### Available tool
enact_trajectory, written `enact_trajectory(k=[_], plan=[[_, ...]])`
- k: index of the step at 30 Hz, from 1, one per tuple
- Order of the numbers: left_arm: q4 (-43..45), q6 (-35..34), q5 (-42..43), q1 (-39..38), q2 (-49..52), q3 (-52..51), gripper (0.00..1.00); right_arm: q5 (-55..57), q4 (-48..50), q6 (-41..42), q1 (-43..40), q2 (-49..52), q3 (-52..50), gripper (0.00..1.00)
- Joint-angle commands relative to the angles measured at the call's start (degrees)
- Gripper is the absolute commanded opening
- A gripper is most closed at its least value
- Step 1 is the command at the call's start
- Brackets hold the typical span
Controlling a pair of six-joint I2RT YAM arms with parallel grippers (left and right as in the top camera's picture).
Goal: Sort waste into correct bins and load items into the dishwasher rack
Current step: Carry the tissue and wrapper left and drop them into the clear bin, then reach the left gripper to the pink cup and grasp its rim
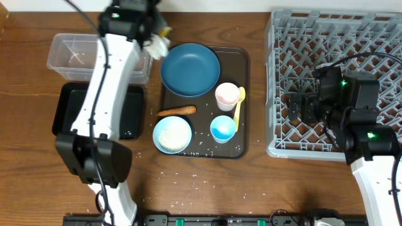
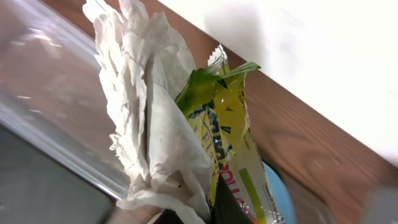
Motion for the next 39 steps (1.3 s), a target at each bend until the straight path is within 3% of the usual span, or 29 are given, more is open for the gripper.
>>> enact_trajectory(k=[1,6,10,12,14,17,21,29,34,39], plan=[[-0.1,0.7,-4.6,3.8,4.7,-1.2,0.07,-0.7,-0.1,1.0,0.0,0.1,0.9,0.99],[0.9,-1.7,-4.5,8.6,9.1,-1.4,0.08,-1.6,-0.1,1.0,0.0,0.1,0.9,0.99],[1.6,-1.7,-4.5,10.9,12.5,-1.4,0.17,-1.6,-0.1,1.0,0.0,0.1,0.9,0.99],[1.7,-1.6,-4.5,11.6,13.6,-1.4,0.56,-1.6,-0.1,1.0,0.0,0.1,0.9,0.99],[2.1,-1.6,-4.5,11.8,13.9,-1.4,0.77,-1.6,-0.1,1.0,0.0,0.1,0.9,0.99],[2.1,-1.0,-3.9,11.9,13.2,-0.9,0.88,-1.6,0.0,1.0,0.0,0.1,0.9,0.99],[2.4,1.6,-0.9,11.8,10.3,0.2,0.92,-1.6,-0.2,1.0,0.0,0.1,0.9,0.99],[-3.0,14.9,19.1,9.5,1.0,0.2,0.92,-1.6,-0.1,1.0,0.0,0.1,0.9,0.99],[-12.3,19.8,26.1,3.0,0.0,0.0,0.92,-1.9,-0.1,1.0,0.0,0.1,0.9,0.99],[-15.1,26.3,28.1,-6.4,0.9,-3.6,0.92,-1.9,-0.1,1.0,0.0,0.1,0.9,0.99]])
